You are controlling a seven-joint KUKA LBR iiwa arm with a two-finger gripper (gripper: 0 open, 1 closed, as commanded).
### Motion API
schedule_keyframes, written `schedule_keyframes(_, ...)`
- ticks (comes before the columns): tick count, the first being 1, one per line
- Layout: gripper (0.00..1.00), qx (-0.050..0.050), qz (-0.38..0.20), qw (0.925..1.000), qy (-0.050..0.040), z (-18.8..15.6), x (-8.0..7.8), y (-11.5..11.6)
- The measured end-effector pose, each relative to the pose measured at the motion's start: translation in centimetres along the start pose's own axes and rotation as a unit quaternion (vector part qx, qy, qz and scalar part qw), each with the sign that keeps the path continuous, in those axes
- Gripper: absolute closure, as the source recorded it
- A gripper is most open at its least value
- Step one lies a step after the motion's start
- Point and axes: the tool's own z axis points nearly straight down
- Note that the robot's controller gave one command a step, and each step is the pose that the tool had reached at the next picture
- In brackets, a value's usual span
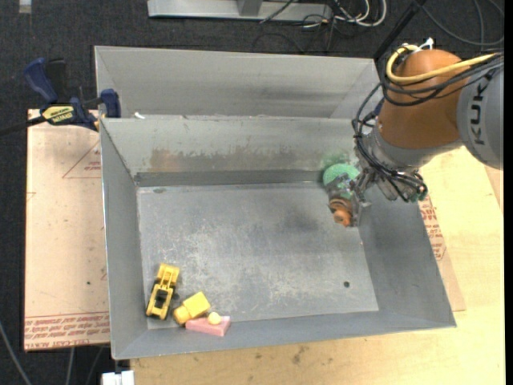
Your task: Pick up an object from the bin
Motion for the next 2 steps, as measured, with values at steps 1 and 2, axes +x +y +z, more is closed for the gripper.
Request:
schedule_keyframes(1, 1.00, 0.000, 0.000, 1.0000, 0.0001, 0.0, 0.0, 0.0)
schedule_keyframes(2, 1.00, -0.002, -0.006, 1.0000, 0.0041, -4.3, 0.1, 1.5)
